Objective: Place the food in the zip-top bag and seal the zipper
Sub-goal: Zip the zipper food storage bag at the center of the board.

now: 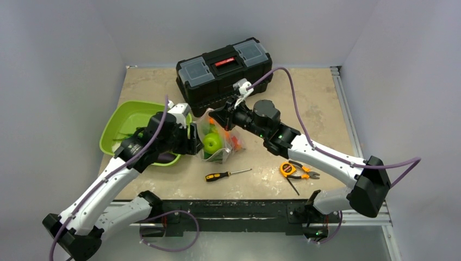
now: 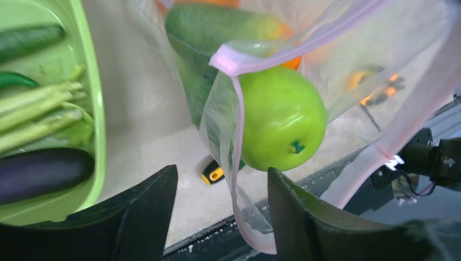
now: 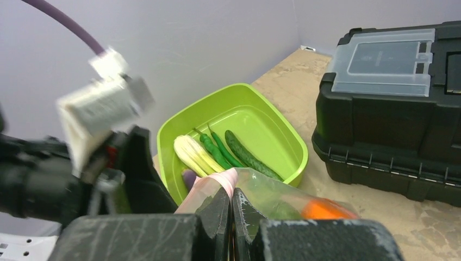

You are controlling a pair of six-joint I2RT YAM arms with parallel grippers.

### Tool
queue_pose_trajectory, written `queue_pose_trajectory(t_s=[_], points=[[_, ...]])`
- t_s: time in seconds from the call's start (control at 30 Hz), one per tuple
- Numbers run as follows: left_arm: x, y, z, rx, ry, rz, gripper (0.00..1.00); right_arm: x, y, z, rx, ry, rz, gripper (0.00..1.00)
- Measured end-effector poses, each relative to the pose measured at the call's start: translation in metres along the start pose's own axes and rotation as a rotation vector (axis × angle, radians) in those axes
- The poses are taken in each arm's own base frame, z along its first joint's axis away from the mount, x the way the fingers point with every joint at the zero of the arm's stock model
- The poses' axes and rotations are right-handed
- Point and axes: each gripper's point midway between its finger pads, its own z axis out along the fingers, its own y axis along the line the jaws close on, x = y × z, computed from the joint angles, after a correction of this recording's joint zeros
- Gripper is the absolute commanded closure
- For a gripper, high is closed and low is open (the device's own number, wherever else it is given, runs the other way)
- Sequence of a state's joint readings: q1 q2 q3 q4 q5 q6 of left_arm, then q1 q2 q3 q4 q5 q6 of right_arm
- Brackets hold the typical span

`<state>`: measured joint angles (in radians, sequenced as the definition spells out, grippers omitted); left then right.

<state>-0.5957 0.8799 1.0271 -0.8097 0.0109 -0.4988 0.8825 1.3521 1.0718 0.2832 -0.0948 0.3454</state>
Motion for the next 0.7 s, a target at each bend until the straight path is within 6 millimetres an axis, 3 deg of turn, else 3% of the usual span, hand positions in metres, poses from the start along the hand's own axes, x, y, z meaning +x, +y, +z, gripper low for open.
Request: queue_pose_trajectory(t_s=[0.13, 0.3, 0.57, 0.7], points=[[0.031, -0.001, 0.021, 0.029, 0.108, -0.046, 0.74, 0.002, -0.001, 0.000, 0.005, 0.008, -0.008, 1.00], [0.035, -0.013, 0.025, 0.095, 0.125, -0.072, 1.00, 0.004, -0.003, -0.001, 0.011, 0.015, -0.014, 1.00], [0.028, -0.023, 0.026, 0.146, 0.111, -0.071, 1.00, 0.004, -0.004, -0.001, 0.013, 0.018, -0.023, 1.00], [0.007, -0.032, 0.022, 0.154, 0.064, -0.094, 1.00, 0.002, -0.004, 0.000, 0.015, 0.023, -0.030, 1.00]])
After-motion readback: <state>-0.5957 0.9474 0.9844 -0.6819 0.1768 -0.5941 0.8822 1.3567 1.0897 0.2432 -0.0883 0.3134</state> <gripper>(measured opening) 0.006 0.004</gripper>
